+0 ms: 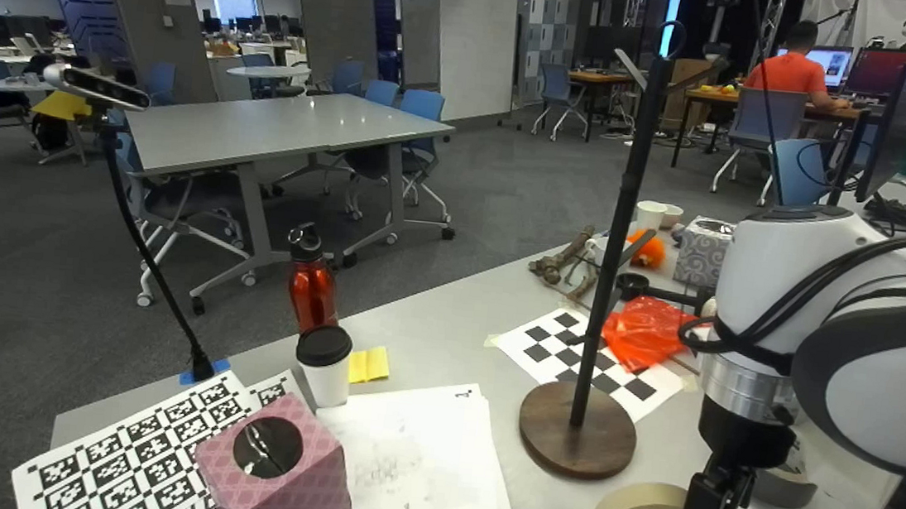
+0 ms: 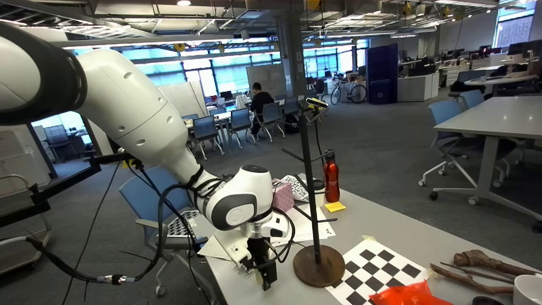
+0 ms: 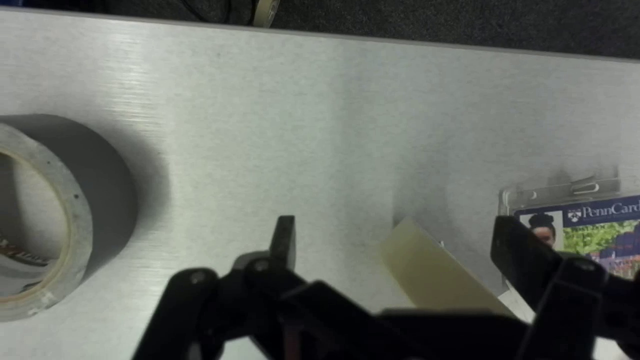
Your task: Put the masking tape on the table
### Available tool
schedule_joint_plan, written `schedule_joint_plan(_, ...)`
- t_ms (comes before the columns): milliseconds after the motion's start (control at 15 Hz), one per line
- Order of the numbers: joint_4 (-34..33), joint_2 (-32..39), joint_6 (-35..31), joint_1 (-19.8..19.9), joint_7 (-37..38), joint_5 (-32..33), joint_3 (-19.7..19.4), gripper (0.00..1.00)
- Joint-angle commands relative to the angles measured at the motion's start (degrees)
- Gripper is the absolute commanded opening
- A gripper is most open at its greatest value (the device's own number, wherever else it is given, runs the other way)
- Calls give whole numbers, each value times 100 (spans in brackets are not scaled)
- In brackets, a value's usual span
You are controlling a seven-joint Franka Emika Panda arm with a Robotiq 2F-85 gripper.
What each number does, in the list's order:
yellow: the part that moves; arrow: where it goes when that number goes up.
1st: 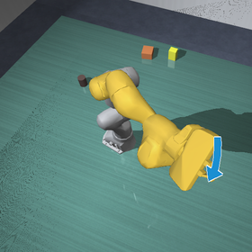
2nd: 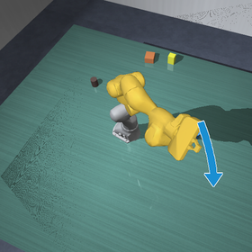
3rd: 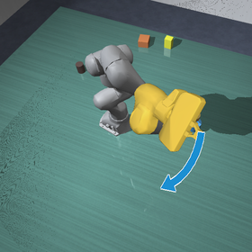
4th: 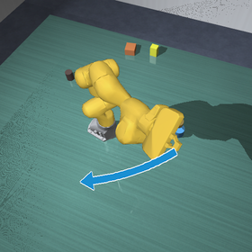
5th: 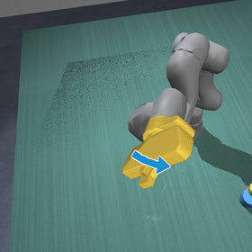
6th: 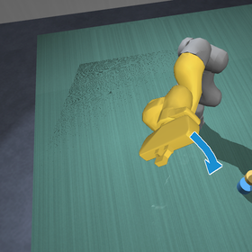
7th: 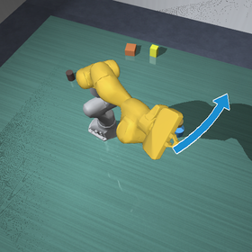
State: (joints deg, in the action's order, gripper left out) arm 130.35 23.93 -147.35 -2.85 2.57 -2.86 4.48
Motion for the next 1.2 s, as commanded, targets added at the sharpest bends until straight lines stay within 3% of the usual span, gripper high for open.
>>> schedule_joint_plan(0, -76, -8, -186, -299, 541, 386, -333, 100)
schedule_joint_plan(400, -56, -13, -693, -695, 1469, 1040, -850, 100)
schedule_joint_plan(667, -50, -56, -813, -831, 1770, 1135, -1006, 100)
schedule_joint_plan(1133, -13, -379, -819, -604, 1545, 489, -591, 100)
